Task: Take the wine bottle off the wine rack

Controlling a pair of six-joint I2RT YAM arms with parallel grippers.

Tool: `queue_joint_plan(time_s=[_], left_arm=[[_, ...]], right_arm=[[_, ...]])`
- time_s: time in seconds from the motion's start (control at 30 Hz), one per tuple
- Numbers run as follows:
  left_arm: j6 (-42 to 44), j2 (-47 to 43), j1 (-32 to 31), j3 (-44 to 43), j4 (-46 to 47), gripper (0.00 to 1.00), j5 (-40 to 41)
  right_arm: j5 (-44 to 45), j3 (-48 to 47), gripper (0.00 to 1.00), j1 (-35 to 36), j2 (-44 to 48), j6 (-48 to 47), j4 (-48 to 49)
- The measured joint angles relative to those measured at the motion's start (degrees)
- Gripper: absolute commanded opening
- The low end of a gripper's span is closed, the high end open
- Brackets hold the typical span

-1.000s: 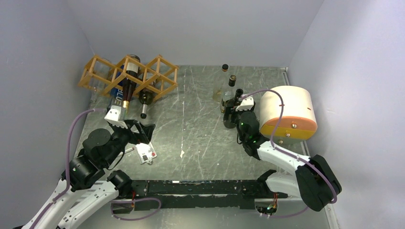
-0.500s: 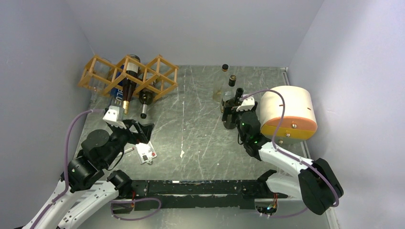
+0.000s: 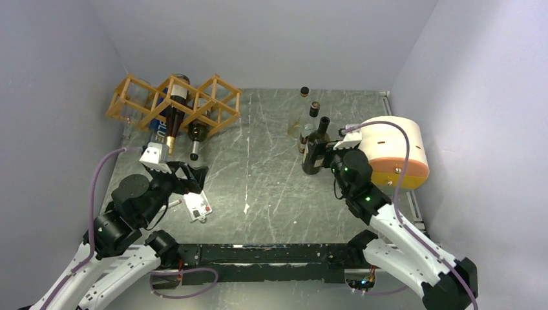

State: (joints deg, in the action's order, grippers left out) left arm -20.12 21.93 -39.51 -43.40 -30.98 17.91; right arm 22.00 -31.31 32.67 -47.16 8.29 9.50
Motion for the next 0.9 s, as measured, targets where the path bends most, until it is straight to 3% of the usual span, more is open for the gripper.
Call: queue_joint_plan(time_s=[0.23,0.43,0.57,0.67,0.77,0.9], left_arm=[[0.0,4.5,0.0,0.0,-0.2,0.99,2.0],[1.6,15.3,0.0,-3.9,-1.9,0.99,5.7],[4.4,24.0,0.0,-9.6,-1.2,0.96,14.1],[7.1,24.8,0.9,-9.3,0.9,0.94,19.2],[11.3,24.0,7.2,-7.6,6.1,0.94,21.2],[14.6,25.3,24.5,-7.2,10.8,0.93,18.2]], right_arm=[[-7.3,-4.7,1.00,0.0,9.0,3.7,-13.2],[-15.4,-4.0,1.00,0.0,15.4,5.4,-15.6],[-18.9,-2.8,1.00,0.0,16.2,6.6,-16.7],[-21.0,-2.9,1.00,0.0,15.6,6.8,-17.9],[-23.7,-2.9,1.00,0.0,15.6,6.7,-18.8],[-27.6,-1.8,1.00,0.0,18.7,6.2,-18.0]])
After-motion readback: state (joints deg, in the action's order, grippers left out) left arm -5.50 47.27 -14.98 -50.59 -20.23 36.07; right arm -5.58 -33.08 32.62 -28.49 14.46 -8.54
